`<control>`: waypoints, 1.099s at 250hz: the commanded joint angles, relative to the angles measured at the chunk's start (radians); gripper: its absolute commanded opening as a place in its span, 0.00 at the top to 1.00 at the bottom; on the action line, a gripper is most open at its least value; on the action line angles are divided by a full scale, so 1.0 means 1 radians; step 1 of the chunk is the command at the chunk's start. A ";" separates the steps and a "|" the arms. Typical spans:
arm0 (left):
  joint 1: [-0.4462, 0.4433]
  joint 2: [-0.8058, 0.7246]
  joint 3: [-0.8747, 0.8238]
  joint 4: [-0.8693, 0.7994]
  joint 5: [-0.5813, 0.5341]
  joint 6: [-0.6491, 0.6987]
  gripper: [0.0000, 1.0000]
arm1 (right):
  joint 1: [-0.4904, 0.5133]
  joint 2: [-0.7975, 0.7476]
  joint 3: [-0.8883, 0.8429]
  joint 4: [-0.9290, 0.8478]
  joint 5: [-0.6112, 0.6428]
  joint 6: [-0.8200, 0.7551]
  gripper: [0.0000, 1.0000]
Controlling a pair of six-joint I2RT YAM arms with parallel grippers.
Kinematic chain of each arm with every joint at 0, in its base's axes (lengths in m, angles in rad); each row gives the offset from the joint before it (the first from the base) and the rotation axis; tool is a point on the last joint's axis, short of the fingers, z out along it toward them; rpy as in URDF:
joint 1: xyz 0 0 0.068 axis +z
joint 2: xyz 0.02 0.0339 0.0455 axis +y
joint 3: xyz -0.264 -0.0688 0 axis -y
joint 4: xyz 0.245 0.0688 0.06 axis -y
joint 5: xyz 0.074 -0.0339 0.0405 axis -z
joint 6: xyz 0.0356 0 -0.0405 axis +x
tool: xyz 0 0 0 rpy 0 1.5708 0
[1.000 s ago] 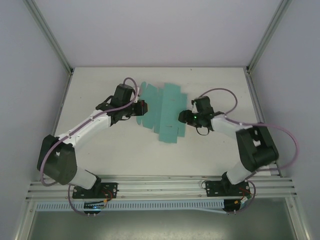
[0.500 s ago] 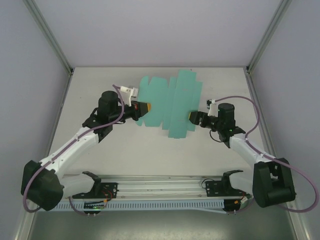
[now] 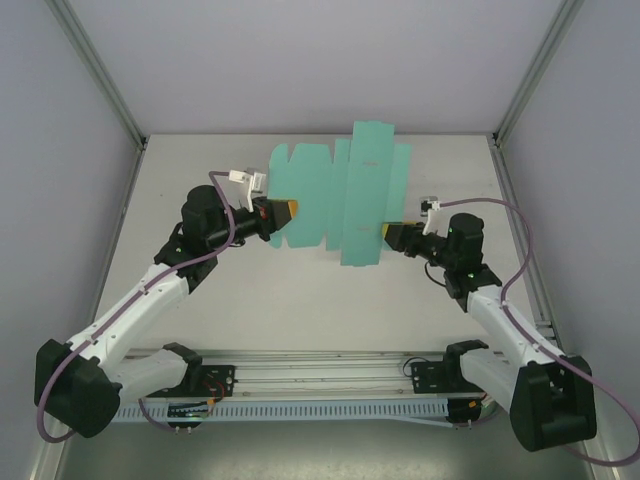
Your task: Assemble paper box
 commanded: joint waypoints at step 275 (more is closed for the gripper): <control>-0.008 0.376 -0.069 0.281 0.125 -0.172 1.00 | 0.433 0.606 0.738 -0.674 0.633 -0.427 1.00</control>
